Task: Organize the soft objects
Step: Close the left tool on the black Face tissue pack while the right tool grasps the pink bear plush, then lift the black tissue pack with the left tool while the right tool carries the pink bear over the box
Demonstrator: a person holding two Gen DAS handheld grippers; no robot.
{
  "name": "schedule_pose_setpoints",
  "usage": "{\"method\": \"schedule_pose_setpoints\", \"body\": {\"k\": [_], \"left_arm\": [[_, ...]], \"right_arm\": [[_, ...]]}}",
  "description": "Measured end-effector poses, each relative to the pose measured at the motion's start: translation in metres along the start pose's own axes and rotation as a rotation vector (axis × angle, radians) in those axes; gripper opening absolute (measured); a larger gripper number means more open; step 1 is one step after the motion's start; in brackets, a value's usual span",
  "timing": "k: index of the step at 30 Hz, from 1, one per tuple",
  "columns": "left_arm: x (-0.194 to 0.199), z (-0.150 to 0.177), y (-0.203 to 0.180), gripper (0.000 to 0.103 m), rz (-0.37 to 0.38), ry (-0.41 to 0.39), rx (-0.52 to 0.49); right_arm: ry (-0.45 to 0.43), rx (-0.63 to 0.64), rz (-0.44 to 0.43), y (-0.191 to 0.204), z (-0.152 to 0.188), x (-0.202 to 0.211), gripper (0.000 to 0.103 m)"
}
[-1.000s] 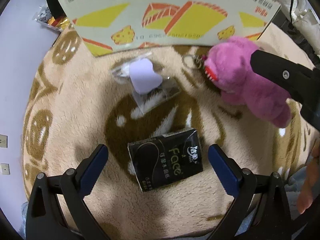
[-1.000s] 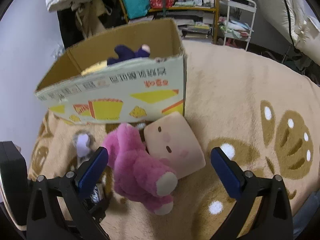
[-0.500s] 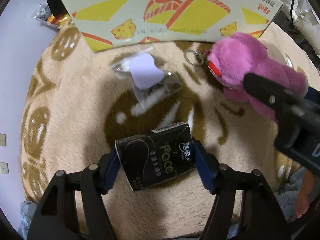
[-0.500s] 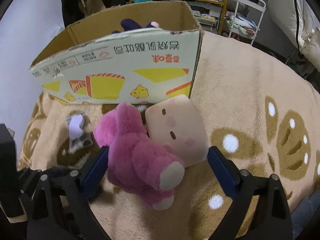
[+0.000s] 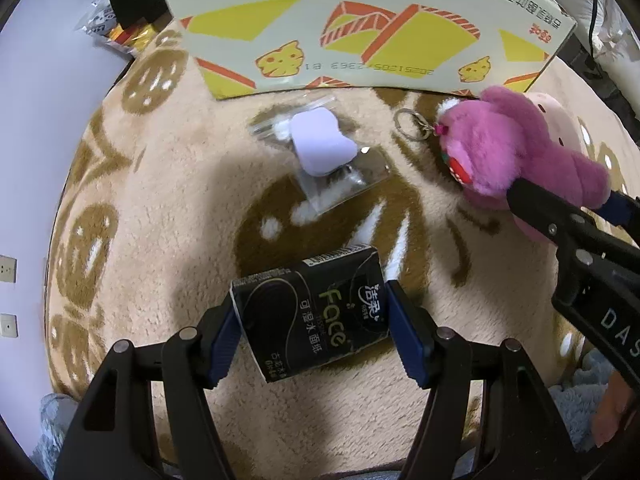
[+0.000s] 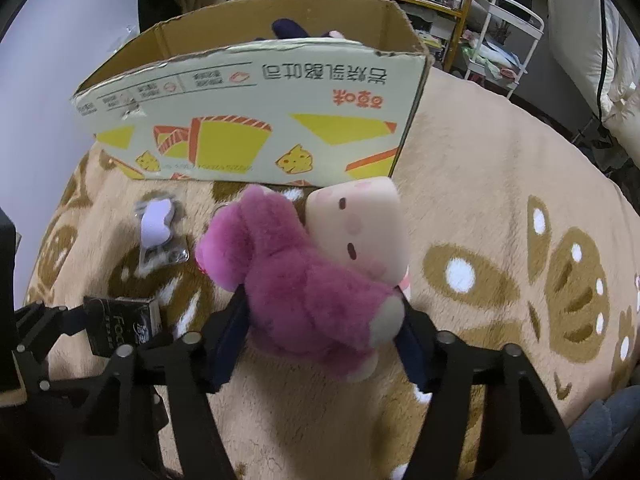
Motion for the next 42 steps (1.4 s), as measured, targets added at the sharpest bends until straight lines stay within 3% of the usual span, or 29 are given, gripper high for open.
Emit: {"method": "schedule_pose_setpoints", "body": {"k": [7, 14, 19, 26, 32, 42], "left_arm": [[0.003, 0.009, 0.010, 0.066, -0.012, -0.008, 0.002], [0.017, 0.015, 0.018, 0.066, -0.022, -0.047, 0.011], [0.030, 0.012, 0.021, 0.066, -0.020, -0.101, 0.023], [0.077, -0.002, 0.021, 0.066, -0.011, -0.286, 0.074], [0.102, -0.009, 0.027, 0.066, -0.041, -0.377, 0.092], [0.148, -0.024, 0.038, 0.066, -0.021, -0.591, 0.116]], "right_arm": [[-0.022, 0.032, 0.006, 0.011, 0.004, 0.006, 0.055], [-0.070, -0.038, -0.096, 0.009, 0.002, 0.017, 0.051], [-0.124, -0.051, -0.111, 0.010, -0.004, 0.028, 0.048], [-0.240, -0.046, -0.115, 0.010, -0.015, 0.061, 0.044], [-0.313, -0.057, -0.134, 0.008, -0.021, 0.081, 0.043], [-0.515, -0.090, -0.148, -0.003, -0.038, 0.134, 0.043]]}}
Point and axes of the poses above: each gripper's, at about its wrist camera, not at the fingertips, and x roughly against the way its jaws point, y to its left, z to its underside, the point moved 7 cm from there along -x, roughly the way its jaws point, and after that the axes turned 12 degrees about -z, right-handed, at the moved point
